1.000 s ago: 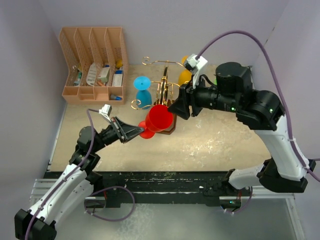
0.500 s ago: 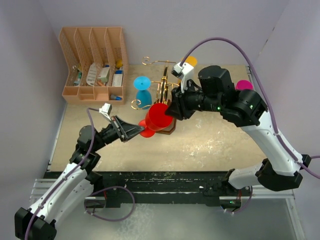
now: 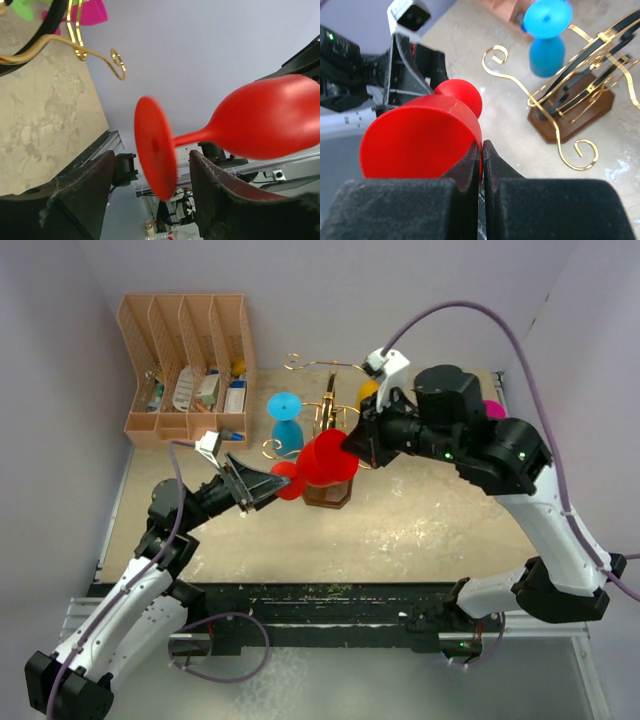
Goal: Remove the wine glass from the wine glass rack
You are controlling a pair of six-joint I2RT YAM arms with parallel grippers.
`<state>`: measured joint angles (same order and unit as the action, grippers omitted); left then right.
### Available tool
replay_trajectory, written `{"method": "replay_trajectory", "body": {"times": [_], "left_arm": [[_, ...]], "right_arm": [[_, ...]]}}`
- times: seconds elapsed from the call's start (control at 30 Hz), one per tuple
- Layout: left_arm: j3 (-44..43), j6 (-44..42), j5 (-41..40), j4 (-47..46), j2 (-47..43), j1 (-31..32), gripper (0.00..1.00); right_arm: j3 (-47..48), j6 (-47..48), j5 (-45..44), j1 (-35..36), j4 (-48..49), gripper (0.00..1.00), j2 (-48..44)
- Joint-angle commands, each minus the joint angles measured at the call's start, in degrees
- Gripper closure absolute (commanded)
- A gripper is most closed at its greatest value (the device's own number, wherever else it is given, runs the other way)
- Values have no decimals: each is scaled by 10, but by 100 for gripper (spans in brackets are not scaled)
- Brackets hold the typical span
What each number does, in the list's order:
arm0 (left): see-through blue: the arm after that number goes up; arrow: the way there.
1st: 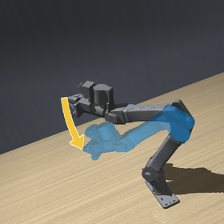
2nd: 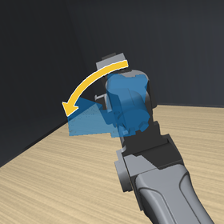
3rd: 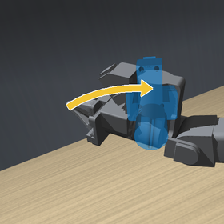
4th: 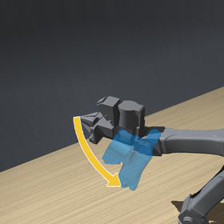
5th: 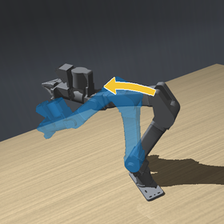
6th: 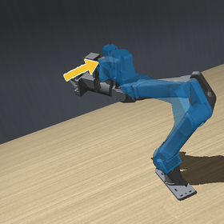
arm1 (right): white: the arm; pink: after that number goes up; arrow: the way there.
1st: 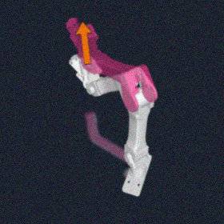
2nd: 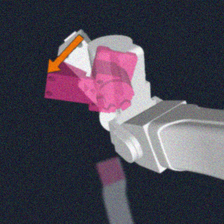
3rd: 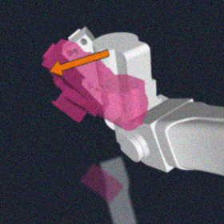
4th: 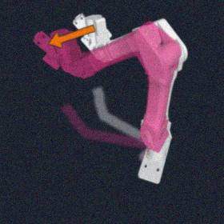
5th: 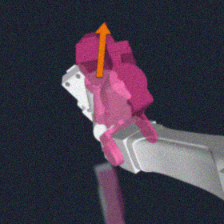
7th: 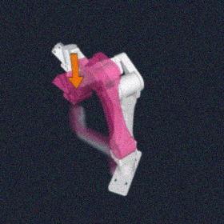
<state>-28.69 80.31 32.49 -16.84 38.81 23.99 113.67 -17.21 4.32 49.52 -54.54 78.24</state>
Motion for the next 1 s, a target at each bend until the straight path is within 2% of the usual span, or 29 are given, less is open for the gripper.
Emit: {"method": "replay_trajectory", "body": {"times": [0.0, 0.13, 0.3, 0.43, 0.57, 0.63, 0.83, 0.97], "left_arm": [[-56, -44, 10, 22, -5, -1, 33], [-76, -76, 0, 75, -11, -1, 30], [-87, -95, 0, 90, -11, -1, 29], [-100, -111, 1, 105, -9, -1, 29], [-107, -121, -2, 124, -12, -1, 29], [-109, -125, -4, 134, -16, -1, 29], [-120, -135, -8, 157, -26, 0, 29], [-133, -144, -9, 172, -28, 0, 29]], "right_arm": [[84, -25, -99, 1, -6, 100, -41], [132, -28, -200, 1, -29, 100, -56], [157, -22, -315, -3, -49, 100, -41], [204, -30, -395, -34, -56, 100, -9], [209, -23, -473, -82, -37, 100, 4], [200, -20, -434, -139, -33, 100, 16], [88, -14, -174, -374, 14, 100, 21], [11, -19, -103, -426, 29, 100, 6]]}}
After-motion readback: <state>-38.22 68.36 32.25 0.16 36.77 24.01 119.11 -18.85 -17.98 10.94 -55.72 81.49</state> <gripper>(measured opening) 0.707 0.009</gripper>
